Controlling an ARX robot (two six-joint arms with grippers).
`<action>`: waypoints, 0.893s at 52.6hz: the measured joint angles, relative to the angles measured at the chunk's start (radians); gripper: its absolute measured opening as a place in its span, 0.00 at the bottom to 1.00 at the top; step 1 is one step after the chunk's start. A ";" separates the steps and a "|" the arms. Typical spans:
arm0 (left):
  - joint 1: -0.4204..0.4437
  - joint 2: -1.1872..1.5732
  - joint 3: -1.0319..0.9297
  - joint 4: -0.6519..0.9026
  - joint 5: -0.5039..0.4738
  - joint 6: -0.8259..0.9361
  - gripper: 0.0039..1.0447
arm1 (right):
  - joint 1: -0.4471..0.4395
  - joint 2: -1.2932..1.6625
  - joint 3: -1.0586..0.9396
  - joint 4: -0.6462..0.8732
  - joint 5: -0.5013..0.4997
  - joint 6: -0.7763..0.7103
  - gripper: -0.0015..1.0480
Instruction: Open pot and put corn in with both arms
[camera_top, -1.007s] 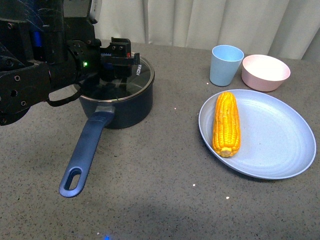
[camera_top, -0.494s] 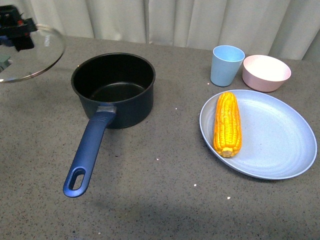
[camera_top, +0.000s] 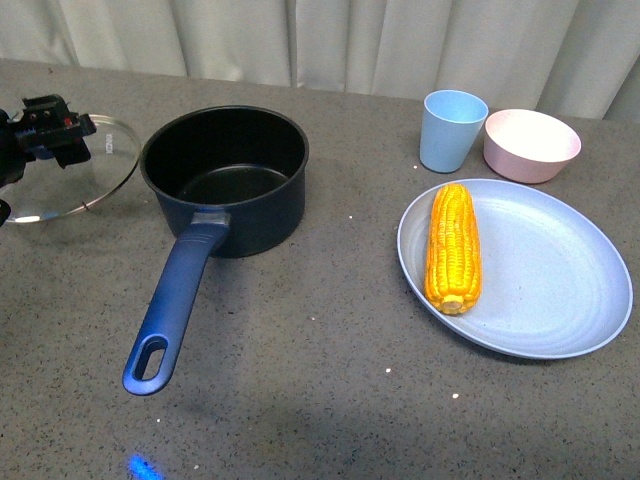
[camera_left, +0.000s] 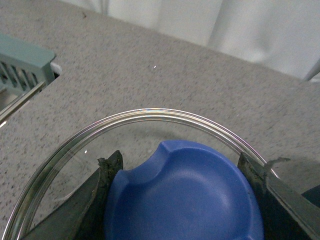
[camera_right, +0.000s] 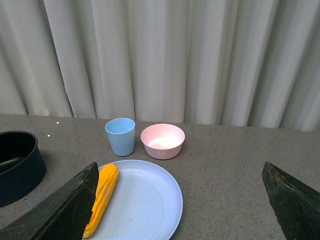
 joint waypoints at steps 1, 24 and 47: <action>0.001 0.009 0.001 0.000 -0.002 0.001 0.59 | 0.000 0.000 0.000 0.000 0.000 0.000 0.91; -0.020 0.108 0.006 0.042 -0.031 0.035 0.59 | 0.000 0.000 0.000 0.000 0.000 0.000 0.91; -0.024 -0.077 -0.090 -0.027 -0.109 0.047 0.94 | 0.000 0.000 0.000 0.000 0.000 0.000 0.91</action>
